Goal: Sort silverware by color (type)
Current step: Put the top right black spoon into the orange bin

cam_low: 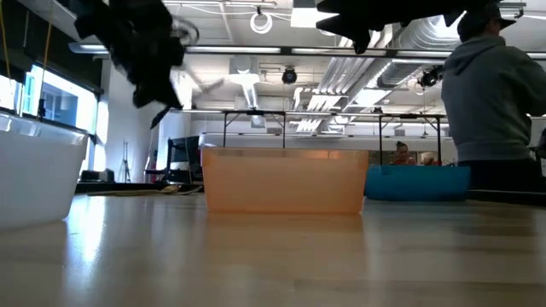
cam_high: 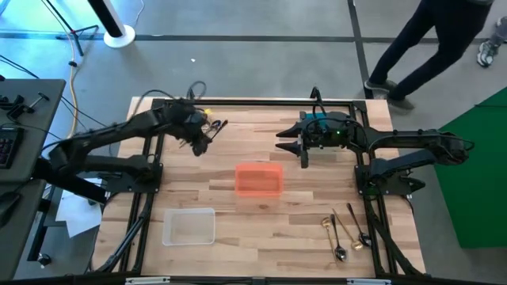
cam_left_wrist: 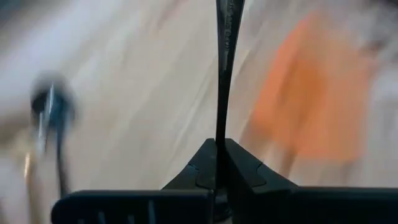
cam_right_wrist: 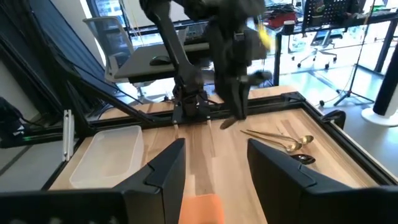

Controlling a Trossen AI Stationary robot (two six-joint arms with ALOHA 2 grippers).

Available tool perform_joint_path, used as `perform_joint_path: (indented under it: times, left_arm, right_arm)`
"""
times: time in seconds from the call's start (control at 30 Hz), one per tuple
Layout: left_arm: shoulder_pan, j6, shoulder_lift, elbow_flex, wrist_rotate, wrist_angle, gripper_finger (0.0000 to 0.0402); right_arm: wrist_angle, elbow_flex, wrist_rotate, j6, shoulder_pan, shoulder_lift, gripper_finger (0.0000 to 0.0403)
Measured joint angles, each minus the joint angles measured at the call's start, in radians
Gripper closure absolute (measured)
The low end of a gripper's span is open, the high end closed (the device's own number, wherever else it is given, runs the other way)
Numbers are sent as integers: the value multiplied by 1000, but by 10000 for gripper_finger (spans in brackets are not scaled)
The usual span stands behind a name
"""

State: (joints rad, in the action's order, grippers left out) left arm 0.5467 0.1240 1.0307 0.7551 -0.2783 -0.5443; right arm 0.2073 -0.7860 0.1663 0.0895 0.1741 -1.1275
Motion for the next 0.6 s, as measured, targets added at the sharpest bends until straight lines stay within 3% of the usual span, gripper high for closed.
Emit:
perform_joint_path:
  times: [0.13, 0.3, 0.6]
  left_arm:
    - [-82, 31, -115, 1, 23, 250, 401]
    - [-212, 29, -155, 1, 76, 520, 401]
    - [-461, -50, -140, 2, 353, 643, 401]
  right_arm:
    - [17, 0, 9, 20, 0, 0, 245]
    - [93, 0, 25, 38, 0, 0, 245]
    - [208, 1, 75, 50, -8, 2, 245]
